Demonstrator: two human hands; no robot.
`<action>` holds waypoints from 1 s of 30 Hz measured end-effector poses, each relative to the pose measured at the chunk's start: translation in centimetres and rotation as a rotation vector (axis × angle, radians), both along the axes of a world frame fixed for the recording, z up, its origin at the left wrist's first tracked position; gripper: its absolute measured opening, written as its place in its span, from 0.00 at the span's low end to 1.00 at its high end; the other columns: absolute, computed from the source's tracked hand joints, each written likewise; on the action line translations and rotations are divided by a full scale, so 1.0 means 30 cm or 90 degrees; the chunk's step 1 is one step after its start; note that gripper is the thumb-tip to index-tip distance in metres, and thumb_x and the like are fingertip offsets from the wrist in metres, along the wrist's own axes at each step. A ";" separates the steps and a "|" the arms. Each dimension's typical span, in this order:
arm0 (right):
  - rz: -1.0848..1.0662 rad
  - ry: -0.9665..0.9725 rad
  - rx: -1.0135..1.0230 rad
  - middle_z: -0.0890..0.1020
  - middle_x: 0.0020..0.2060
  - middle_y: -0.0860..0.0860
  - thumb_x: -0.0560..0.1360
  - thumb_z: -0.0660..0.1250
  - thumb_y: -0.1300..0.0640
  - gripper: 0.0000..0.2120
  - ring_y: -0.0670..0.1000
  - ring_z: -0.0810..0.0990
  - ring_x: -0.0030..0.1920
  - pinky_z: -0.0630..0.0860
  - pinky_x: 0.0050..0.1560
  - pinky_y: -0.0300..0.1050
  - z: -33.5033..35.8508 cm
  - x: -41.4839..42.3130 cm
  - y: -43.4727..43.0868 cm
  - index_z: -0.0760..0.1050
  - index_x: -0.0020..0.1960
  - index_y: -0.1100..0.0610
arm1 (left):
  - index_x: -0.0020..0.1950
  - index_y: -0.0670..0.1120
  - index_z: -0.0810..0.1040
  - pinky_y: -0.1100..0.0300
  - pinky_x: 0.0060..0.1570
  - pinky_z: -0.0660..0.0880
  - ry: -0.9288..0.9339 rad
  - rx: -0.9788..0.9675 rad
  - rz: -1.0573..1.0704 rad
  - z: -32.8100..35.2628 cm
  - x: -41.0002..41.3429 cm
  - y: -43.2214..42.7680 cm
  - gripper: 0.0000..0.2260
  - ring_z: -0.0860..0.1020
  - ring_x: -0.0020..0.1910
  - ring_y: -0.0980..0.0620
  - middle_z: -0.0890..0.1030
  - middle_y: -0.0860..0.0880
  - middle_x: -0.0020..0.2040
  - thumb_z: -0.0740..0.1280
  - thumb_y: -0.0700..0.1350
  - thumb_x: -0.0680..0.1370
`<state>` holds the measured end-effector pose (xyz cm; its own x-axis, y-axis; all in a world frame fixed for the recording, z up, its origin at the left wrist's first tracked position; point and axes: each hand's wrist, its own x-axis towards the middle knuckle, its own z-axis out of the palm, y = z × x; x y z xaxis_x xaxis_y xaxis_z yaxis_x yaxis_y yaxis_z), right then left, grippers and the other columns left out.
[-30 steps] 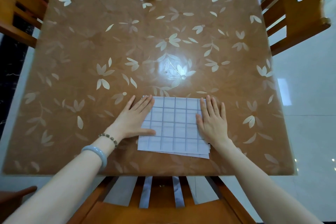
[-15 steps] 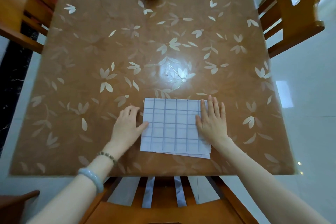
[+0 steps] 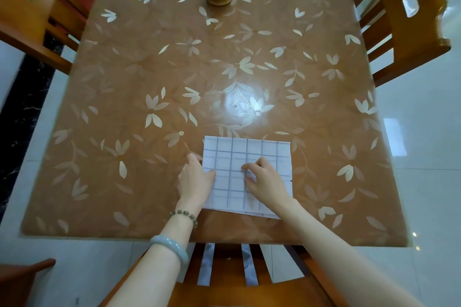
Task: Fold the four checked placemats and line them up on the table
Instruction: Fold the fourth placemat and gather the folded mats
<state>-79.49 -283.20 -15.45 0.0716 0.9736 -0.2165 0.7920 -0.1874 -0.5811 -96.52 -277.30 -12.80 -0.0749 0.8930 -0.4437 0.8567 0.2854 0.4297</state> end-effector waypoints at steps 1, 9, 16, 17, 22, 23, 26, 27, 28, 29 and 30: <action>-0.010 -0.004 -0.021 0.69 0.43 0.52 0.73 0.66 0.61 0.13 0.52 0.69 0.37 0.73 0.34 0.50 0.007 0.001 0.003 0.77 0.57 0.57 | 0.55 0.47 0.66 0.55 0.41 0.73 -0.004 -0.008 -0.006 0.002 -0.008 0.001 0.15 0.78 0.48 0.44 0.78 0.47 0.51 0.69 0.48 0.75; 0.007 -0.018 -0.149 0.65 0.46 0.49 0.68 0.70 0.54 0.24 0.51 0.68 0.42 0.69 0.33 0.42 0.043 0.020 0.014 0.68 0.62 0.49 | 0.57 0.49 0.72 0.58 0.41 0.77 -0.253 -0.161 -0.025 0.011 -0.073 -0.026 0.17 0.79 0.50 0.53 0.79 0.53 0.53 0.73 0.41 0.72; 0.030 -0.018 -0.223 0.64 0.50 0.51 0.63 0.74 0.51 0.46 0.53 0.69 0.48 0.76 0.43 0.47 0.060 0.028 0.040 0.52 0.73 0.45 | 0.68 0.55 0.67 0.59 0.44 0.79 -0.315 -0.172 -0.088 0.060 -0.090 -0.053 0.29 0.78 0.51 0.57 0.78 0.55 0.55 0.73 0.40 0.72; 0.044 -0.026 -0.233 0.63 0.50 0.51 0.62 0.75 0.51 0.49 0.53 0.68 0.50 0.77 0.45 0.49 0.061 0.026 0.042 0.50 0.74 0.45 | 0.69 0.56 0.65 0.61 0.43 0.78 -0.319 -0.174 -0.096 0.070 -0.089 -0.059 0.30 0.78 0.51 0.57 0.77 0.56 0.55 0.72 0.40 0.72; 0.085 -0.058 -0.266 0.63 0.57 0.54 0.60 0.79 0.49 0.58 0.55 0.66 0.57 0.76 0.52 0.52 0.059 0.028 0.055 0.42 0.75 0.43 | 0.72 0.59 0.62 0.63 0.42 0.79 -0.338 -0.157 -0.121 0.133 -0.059 -0.085 0.33 0.78 0.49 0.61 0.77 0.57 0.55 0.70 0.38 0.73; 0.089 -0.061 -0.271 0.63 0.58 0.54 0.59 0.79 0.48 0.59 0.55 0.66 0.58 0.76 0.52 0.52 0.059 0.028 0.057 0.41 0.75 0.43 | 0.71 0.61 0.61 0.65 0.42 0.78 -0.344 -0.151 -0.131 0.146 -0.042 -0.092 0.33 0.78 0.47 0.63 0.78 0.58 0.54 0.69 0.37 0.73; 0.089 -0.071 -0.263 0.63 0.58 0.55 0.59 0.79 0.48 0.60 0.56 0.66 0.58 0.75 0.51 0.51 0.051 0.032 0.057 0.40 0.75 0.44 | 0.71 0.66 0.57 0.72 0.40 0.75 -0.362 -0.150 -0.163 0.188 0.033 -0.118 0.37 0.77 0.41 0.63 0.77 0.55 0.49 0.67 0.35 0.73; 0.087 -0.074 -0.260 0.63 0.57 0.54 0.59 0.79 0.48 0.58 0.55 0.66 0.57 0.75 0.49 0.50 0.050 0.032 0.056 0.42 0.75 0.44 | 0.73 0.65 0.55 0.75 0.39 0.73 -0.362 -0.152 -0.173 0.194 0.060 -0.127 0.38 0.76 0.39 0.62 0.77 0.54 0.47 0.67 0.35 0.73; 0.086 -0.076 -0.260 0.63 0.54 0.54 0.60 0.78 0.49 0.55 0.55 0.66 0.55 0.74 0.46 0.49 0.045 0.034 0.055 0.45 0.75 0.45 | 0.74 0.64 0.55 0.76 0.38 0.72 -0.364 -0.154 -0.182 0.198 0.086 -0.134 0.39 0.76 0.38 0.62 0.76 0.54 0.46 0.67 0.34 0.73; 0.083 -0.071 -0.256 0.62 0.51 0.53 0.62 0.76 0.50 0.49 0.54 0.66 0.52 0.72 0.43 0.48 0.040 0.037 0.056 0.51 0.73 0.47 | 0.76 0.63 0.54 0.75 0.38 0.72 -0.370 -0.155 -0.187 0.196 0.109 -0.141 0.40 0.75 0.37 0.62 0.76 0.53 0.45 0.66 0.34 0.73; 0.083 -0.059 -0.247 0.63 0.49 0.52 0.63 0.74 0.50 0.40 0.53 0.66 0.50 0.70 0.41 0.47 0.024 0.044 0.056 0.57 0.69 0.49 | 0.77 0.61 0.54 0.72 0.38 0.73 -0.375 -0.157 -0.188 0.192 0.131 -0.148 0.40 0.75 0.37 0.62 0.76 0.53 0.45 0.66 0.35 0.72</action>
<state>-78.18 -281.52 -14.73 -0.0108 0.8237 -0.5669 0.8693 -0.2724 -0.4124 -92.60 -281.73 -7.03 0.4704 0.7072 -0.5278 0.5577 0.2252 0.7989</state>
